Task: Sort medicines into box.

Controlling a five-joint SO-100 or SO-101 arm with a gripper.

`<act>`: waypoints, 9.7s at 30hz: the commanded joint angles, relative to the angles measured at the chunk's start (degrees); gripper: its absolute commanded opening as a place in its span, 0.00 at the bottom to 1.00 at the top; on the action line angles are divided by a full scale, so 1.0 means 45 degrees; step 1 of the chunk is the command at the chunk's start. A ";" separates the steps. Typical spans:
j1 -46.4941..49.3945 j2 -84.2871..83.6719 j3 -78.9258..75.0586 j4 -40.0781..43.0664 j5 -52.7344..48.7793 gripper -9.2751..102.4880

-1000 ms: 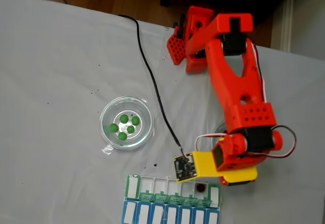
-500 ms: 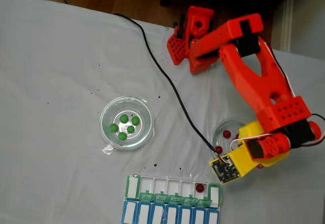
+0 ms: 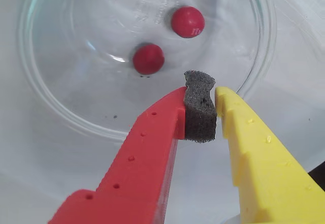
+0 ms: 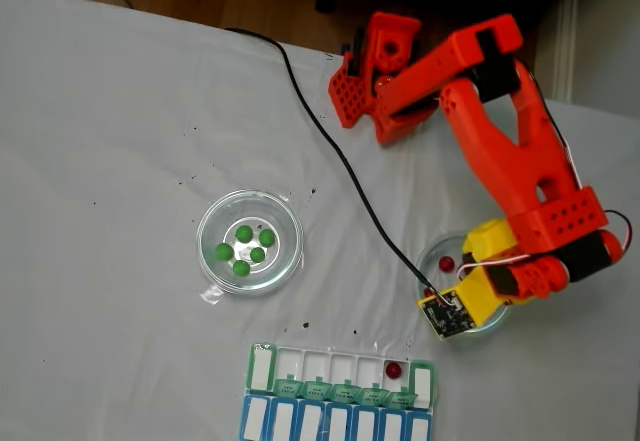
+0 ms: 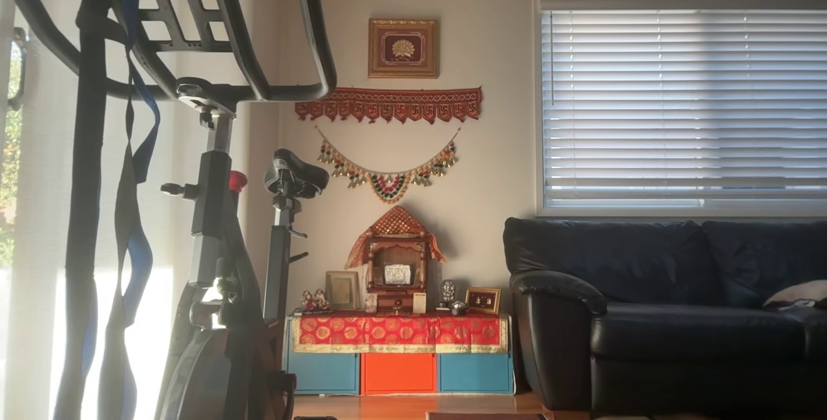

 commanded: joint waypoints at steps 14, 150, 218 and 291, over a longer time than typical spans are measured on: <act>-0.0762 0.2695 0.2324 -0.1855 -0.0371 0.16; -0.2871 -0.1504 0.2012 -0.2422 0.2676 0.12; 0.6602 -0.0332 -0.2598 -0.3809 -0.1699 0.10; 0.6152 -0.2676 -0.3457 -0.5820 -0.0957 0.33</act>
